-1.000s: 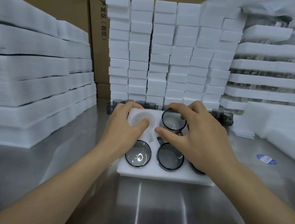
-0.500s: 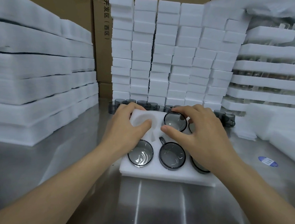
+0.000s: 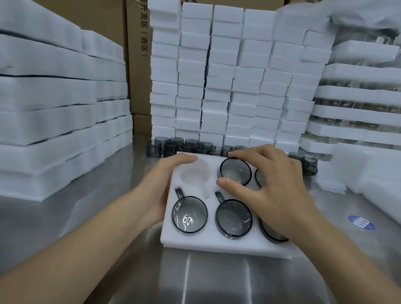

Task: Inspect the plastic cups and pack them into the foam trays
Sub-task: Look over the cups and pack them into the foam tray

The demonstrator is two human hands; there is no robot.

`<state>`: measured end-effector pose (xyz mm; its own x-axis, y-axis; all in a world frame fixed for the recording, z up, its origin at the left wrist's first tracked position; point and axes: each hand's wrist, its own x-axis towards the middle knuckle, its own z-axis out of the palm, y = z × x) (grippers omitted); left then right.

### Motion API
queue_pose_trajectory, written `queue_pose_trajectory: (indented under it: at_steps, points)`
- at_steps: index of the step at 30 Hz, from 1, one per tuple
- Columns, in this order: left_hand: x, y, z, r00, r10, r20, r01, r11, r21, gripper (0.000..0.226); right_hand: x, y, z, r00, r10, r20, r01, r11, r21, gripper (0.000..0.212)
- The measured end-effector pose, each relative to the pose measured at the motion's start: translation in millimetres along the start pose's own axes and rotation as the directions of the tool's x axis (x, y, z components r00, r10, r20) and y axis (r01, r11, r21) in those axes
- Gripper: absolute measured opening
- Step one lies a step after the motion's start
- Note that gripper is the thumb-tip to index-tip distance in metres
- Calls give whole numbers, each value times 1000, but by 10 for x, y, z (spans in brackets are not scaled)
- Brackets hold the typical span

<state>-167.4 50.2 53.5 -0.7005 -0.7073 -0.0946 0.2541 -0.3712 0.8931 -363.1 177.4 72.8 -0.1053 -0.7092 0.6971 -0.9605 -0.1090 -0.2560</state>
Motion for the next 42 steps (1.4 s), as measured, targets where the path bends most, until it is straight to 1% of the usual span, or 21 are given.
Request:
queue_pose_trajectory:
  at_steps: [2,5,7,9,12,18,21,23,25,27,28,29,31,33,35,36,38,39,40,41,42]
  points:
    - [10,-20,-35,995,-47,82,54,996,-78,58,-4,-19,9,1000,-18,25,18,1000,-13,66]
    - [67,-59,-56,991,-62,116,82,981,-175,71,-17,-18,5,999,-22,37,23,1000,-9,65]
    - [102,-86,-61,990,-63,125,89,973,-214,76,-22,-7,8,1000,-12,5,12,1000,28,58]
    - [131,-109,-75,990,-56,129,84,971,-223,76,-21,5,23,1000,-11,-14,11,1000,18,50]
    - [158,-132,-92,991,-36,130,64,974,-219,73,-17,38,56,1000,0,6,0,1000,9,45]
    - [226,-178,-141,991,-16,135,44,978,-202,69,12,86,71,998,51,33,-53,996,67,53]
    - [252,-198,-165,987,-40,155,69,980,-186,76,-3,102,84,996,64,66,-66,997,39,48]
    - [255,-204,-176,990,-53,131,67,992,-110,77,-15,129,96,987,94,128,-95,996,0,48]
    - [259,-201,-162,1000,-9,8,9,1000,17,69,-14,147,109,973,133,190,-136,991,5,48]
    - [256,-175,-136,975,128,-181,-99,982,160,63,-4,151,119,961,167,221,-177,984,29,46]
    - [250,-156,-128,938,227,-261,-158,953,258,56,-1,150,125,954,184,235,-195,980,24,45]
    - [245,-140,-126,900,319,-296,-210,914,346,47,1,151,134,946,202,252,-210,978,7,44]
    - [264,-137,-177,864,421,-275,-265,846,462,32,9,167,148,929,236,287,-237,971,-30,41]
    - [308,-160,-251,859,469,-204,-267,752,603,21,14,199,145,908,271,319,-285,958,-3,38]
    - [360,-201,-322,889,437,-135,-219,666,713,9,12,244,134,889,291,353,-333,941,61,35]
    - [374,-212,-347,905,405,-128,-191,658,728,8,12,268,126,886,293,359,-354,928,118,32]
    - [389,-217,-368,907,394,-147,-180,679,712,12,17,333,95,903,302,305,-394,866,309,21]
    - [398,-219,-373,894,418,-162,-195,689,698,15,23,380,77,912,336,234,-406,820,403,19]
    - [406,-225,-374,873,449,-191,-212,702,680,16,21,450,64,910,389,143,-409,791,456,20]
    - [414,-226,-376,848,477,-231,-222,715,663,18,7,545,62,897,438,52,-412,789,456,23]
    - [424,-225,-375,823,497,-276,-219,726,652,19,-24,666,74,880,475,-15,-427,805,413,25]
